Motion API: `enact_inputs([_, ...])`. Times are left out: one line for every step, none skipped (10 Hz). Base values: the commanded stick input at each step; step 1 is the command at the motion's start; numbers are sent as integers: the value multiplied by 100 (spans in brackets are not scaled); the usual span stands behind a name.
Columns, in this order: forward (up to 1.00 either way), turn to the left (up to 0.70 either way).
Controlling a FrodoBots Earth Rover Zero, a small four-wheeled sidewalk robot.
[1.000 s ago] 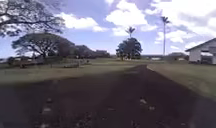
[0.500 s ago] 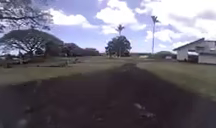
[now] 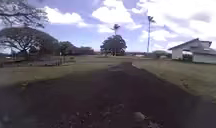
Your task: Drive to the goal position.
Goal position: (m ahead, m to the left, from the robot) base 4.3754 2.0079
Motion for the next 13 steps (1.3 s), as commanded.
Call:
enact_inputs([50, 0])
enact_inputs([50, 0])
enact_inputs([50, 0])
enact_inputs([50, 0])
enact_inputs([50, -1])
enact_inputs([50, -23])
enact_inputs([50, -46])
enact_inputs([50, -50])
enact_inputs([50, -50])
enact_inputs([50, -50])
enact_inputs([50, -50])
enact_inputs([50, -50])
enact_inputs([50, -50])
